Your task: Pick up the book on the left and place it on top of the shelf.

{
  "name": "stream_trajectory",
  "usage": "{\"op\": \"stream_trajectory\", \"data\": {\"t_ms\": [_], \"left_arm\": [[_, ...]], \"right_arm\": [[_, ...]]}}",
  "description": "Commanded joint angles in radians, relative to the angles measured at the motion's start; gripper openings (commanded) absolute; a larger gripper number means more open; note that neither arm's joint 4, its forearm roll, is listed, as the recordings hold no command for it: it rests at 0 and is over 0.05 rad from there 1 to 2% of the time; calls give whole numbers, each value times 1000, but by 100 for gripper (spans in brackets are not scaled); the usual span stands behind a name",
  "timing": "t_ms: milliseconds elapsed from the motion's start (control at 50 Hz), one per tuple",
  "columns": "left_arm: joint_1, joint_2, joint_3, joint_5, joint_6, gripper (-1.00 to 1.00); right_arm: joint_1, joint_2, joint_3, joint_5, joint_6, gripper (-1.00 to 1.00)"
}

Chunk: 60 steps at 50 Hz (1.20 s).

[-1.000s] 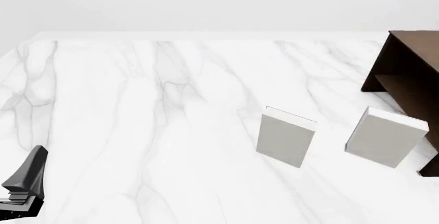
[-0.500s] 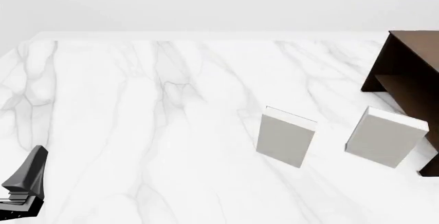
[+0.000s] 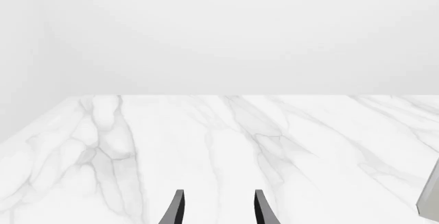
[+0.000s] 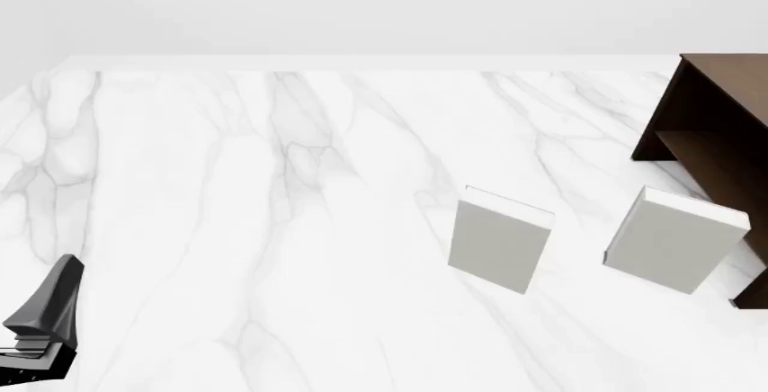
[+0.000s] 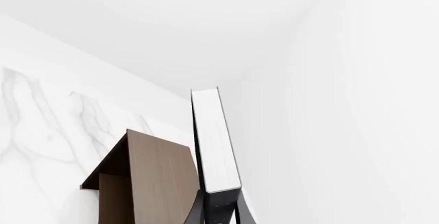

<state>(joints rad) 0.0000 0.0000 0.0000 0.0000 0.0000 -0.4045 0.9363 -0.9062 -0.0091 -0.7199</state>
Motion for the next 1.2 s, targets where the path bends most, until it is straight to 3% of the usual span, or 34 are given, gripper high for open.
{"op": "stream_trajectory", "data": {"t_ms": [20,1200], "left_arm": [[0,0,0,0,0,100],[0,0,0,0,0,100]], "right_arm": [[-43,29,-4,-36,-5,-100],[-135,305,-79,-218,-96,-100]]}}
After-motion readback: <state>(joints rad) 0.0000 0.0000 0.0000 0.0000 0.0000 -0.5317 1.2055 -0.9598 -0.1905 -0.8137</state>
